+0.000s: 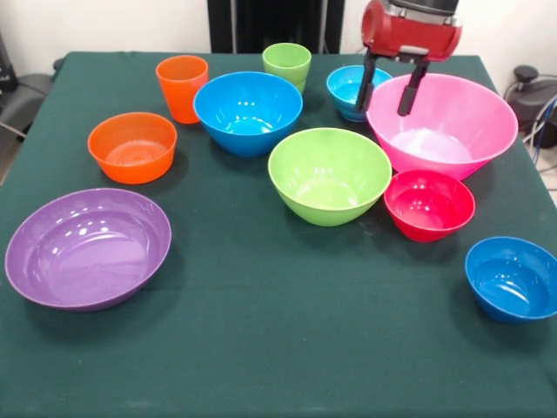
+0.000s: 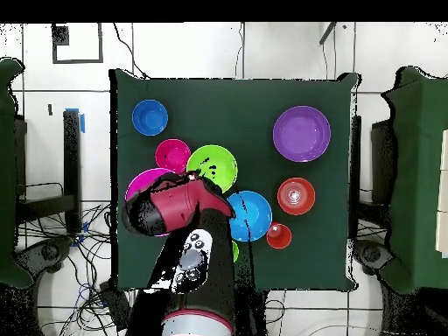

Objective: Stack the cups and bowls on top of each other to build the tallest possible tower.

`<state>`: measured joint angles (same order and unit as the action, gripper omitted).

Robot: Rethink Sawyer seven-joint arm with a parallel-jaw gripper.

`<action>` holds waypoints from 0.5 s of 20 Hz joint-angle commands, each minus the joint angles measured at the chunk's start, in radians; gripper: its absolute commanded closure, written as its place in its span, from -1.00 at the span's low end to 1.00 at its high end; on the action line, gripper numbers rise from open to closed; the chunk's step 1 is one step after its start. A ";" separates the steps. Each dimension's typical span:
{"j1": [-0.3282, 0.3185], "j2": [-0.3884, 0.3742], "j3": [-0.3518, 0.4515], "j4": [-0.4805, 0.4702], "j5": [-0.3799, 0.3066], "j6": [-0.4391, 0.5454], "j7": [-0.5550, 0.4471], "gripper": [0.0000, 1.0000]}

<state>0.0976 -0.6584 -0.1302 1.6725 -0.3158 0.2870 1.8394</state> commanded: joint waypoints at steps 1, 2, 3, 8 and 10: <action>-0.001 0.003 -0.003 0.066 -0.038 -0.083 0.128 -1.00; 0.000 0.009 -0.004 0.066 -0.039 -0.092 0.125 -1.00; -0.023 0.030 0.006 0.036 -0.040 -0.089 0.106 -1.00; -0.041 0.088 0.018 -0.056 -0.038 -0.076 0.071 -1.00; -0.050 0.119 0.027 -0.095 -0.035 -0.074 0.059 -1.00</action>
<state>0.0792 -0.6321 -0.1613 1.6632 -0.3158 0.2405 1.8394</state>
